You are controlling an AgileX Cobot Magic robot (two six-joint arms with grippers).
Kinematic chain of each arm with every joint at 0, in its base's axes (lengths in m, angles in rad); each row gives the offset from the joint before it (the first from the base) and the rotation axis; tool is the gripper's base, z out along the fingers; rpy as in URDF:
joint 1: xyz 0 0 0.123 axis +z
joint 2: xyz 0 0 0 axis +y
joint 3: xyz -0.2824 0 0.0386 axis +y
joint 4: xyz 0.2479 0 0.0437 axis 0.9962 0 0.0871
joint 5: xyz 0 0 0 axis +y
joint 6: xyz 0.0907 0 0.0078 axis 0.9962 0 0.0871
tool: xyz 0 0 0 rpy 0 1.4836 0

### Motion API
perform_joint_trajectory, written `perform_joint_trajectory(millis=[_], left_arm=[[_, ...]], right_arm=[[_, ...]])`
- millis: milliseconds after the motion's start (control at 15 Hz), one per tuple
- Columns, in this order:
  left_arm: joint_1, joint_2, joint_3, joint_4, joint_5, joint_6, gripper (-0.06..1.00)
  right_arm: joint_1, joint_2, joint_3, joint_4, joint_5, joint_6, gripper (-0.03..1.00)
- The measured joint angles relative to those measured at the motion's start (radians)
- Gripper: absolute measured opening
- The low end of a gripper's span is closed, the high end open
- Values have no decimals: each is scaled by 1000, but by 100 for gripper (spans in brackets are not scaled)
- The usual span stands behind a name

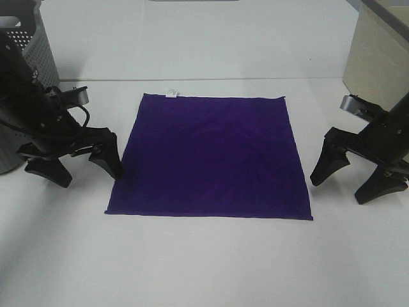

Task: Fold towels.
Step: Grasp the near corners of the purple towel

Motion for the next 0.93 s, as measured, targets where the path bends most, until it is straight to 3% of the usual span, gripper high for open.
perform_joint_trajectory(millis=[933], left_arm=[[0, 37, -15, -25, -21, -12, 99]], right_arm=[[0, 3, -2, 4, 29, 0, 92]])
